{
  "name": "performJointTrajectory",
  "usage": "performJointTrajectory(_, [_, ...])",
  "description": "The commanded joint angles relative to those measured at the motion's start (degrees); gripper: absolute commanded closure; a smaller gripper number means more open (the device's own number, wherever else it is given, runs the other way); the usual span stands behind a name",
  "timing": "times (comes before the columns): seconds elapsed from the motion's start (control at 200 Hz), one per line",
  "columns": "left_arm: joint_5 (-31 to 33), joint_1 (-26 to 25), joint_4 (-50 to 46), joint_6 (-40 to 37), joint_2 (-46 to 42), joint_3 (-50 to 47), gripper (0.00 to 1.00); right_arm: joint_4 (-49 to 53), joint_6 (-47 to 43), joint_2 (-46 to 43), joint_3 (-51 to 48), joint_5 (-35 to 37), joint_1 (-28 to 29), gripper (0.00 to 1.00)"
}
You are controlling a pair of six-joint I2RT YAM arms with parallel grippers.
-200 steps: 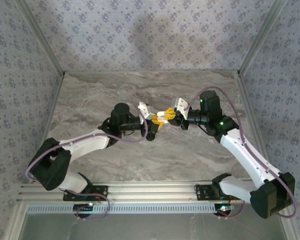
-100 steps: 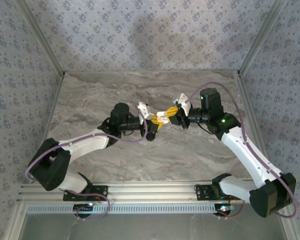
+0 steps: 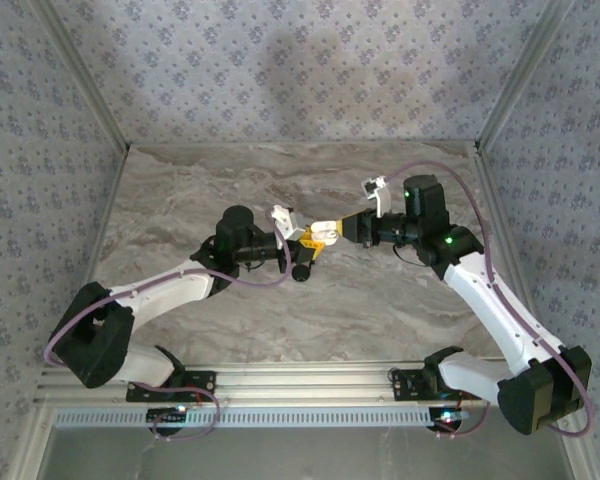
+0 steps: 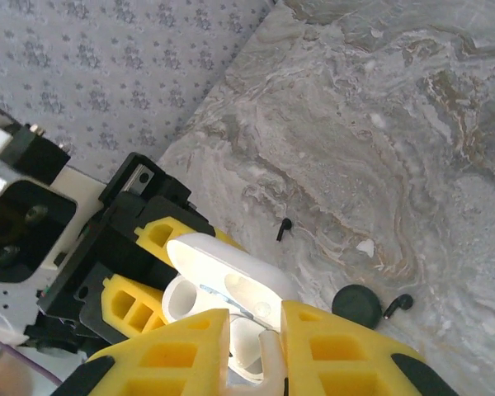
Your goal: Insert wireless bluetooth earbuds into charging case
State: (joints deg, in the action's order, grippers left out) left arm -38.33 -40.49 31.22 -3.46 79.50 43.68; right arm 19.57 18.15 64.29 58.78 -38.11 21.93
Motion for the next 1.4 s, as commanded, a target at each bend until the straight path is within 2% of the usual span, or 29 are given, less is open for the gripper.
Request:
performJointTrajectory(0.0, [-1.4, 0.5, 0.7, -0.1, -0.9, -0.3, 0.88, 0.7, 8.9, -0.2, 1.9, -0.3, -0.6, 0.8])
performJointTrajectory(0.31, [-1.5, 0.6, 0.9, 1.2, -1.2, -1.0, 0.88, 2.7, 13.4, 0.2, 0.1, 2.5, -1.7, 0.81])
performJointTrajectory(0.565, [1.3, 0.7, -4.8, -0.9, -3.8, -1.5, 0.88, 17.2, 11.7, 5.2, 0.3, 9.5, -2.2, 0.8])
performJointTrajectory(0.69, [2.5, 0.7, -7.5, -1.8, -5.9, -2.3, 0.88, 22.7, 9.7, 10.9, 0.3, 9.5, -2.2, 0.8])
performJointTrajectory(0.77, [3.1, 1.0, -8.5, -1.9, -6.9, -3.0, 0.88, 27.7, 5.2, 15.4, 1.2, 10.4, -2.2, 0.8])
performJointTrajectory(0.999, [3.6, 1.5, -10.6, -2.1, -8.3, -3.5, 0.88, 38.7, 0.3, 30.8, 5.9, 12.6, -1.4, 0.79])
performJointTrajectory(1.394, [3.9, 2.6, -11.7, -2.5, -9.5, -4.0, 0.88, 48.3, -5.4, 49.4, 17.4, 18.4, 2.2, 0.76])
